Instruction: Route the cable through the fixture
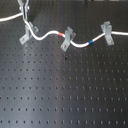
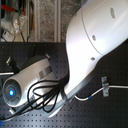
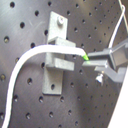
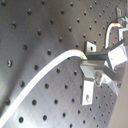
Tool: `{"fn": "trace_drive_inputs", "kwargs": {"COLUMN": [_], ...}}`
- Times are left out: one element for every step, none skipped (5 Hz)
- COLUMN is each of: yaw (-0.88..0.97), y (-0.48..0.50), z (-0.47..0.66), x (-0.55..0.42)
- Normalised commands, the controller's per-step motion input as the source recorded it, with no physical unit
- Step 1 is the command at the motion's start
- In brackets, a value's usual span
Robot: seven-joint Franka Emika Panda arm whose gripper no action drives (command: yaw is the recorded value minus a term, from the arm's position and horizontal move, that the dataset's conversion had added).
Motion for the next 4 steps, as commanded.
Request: {"fn": "trace_drive_inputs", "kwargs": {"yaw": [0.09,0.00,0.00,0.00], "y": [-0.077,-0.121,-0.104,-0.004], "z": [0.08,0.09,0.13,0.18], "x": [0.004,-0.024,-0.068,-0.060]}}
